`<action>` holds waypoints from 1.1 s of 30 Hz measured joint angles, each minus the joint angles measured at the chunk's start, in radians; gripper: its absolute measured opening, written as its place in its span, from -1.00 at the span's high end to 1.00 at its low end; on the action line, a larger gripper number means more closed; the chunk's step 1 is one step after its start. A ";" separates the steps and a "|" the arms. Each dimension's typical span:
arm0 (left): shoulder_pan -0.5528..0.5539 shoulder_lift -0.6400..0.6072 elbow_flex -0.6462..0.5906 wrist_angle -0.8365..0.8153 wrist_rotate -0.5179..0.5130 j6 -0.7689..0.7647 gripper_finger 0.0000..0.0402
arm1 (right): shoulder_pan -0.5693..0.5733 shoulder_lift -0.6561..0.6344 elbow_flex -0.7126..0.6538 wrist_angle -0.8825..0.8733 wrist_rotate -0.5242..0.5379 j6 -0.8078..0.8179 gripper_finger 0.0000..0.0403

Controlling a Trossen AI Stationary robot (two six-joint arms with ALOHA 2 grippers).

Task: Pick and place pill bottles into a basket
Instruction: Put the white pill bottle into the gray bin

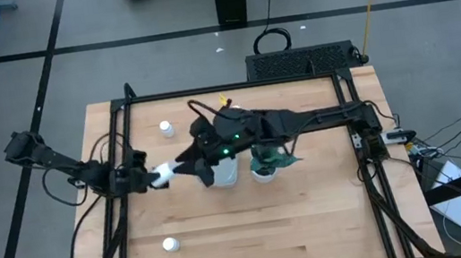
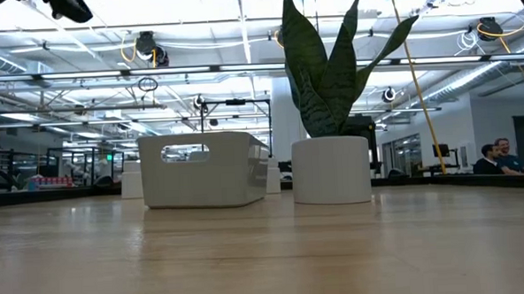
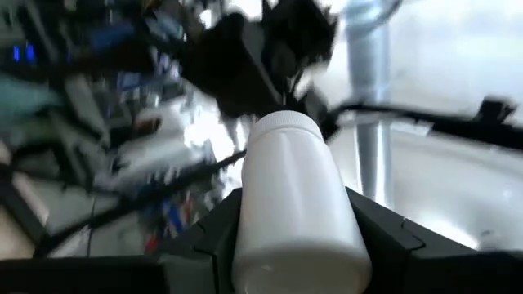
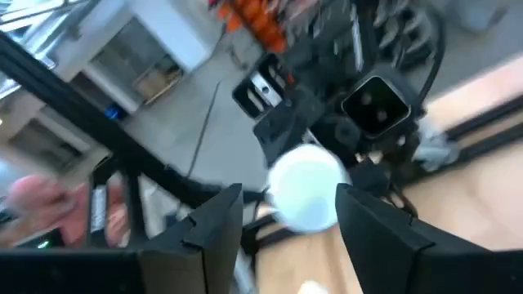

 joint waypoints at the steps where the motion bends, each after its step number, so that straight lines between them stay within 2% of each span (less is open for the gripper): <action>1: 0.000 0.000 0.000 0.029 -0.018 0.019 0.16 | 0.012 -0.001 0.000 0.015 0.036 -0.018 0.07; 6: 0.000 0.000 0.000 0.134 -0.101 0.095 0.16 | 0.065 0.002 -0.009 0.064 0.252 -0.078 0.07; 10: 0.000 0.000 0.000 0.150 -0.161 0.122 0.16 | 0.092 0.000 -0.101 0.261 0.442 -0.071 0.05; 14: 0.000 0.001 0.000 0.159 -0.186 0.144 0.16 | 0.094 0.002 -0.231 0.544 0.477 -0.015 0.02; 20: 0.000 0.001 0.000 0.167 -0.227 0.167 0.16 | 0.080 0.005 -0.418 0.839 0.483 0.116 -0.13; 23: 0.000 0.001 0.000 0.166 -0.231 0.173 0.16 | 0.080 0.002 -0.440 0.870 0.515 0.164 -0.23; 27: 0.000 0.002 0.000 0.156 -0.250 0.175 0.16 | 0.071 0.002 -0.443 0.878 0.530 0.142 -0.35; 33: 0.000 0.003 0.000 0.148 -0.259 0.175 0.16 | 0.049 0.001 -0.443 0.893 0.526 0.157 -0.39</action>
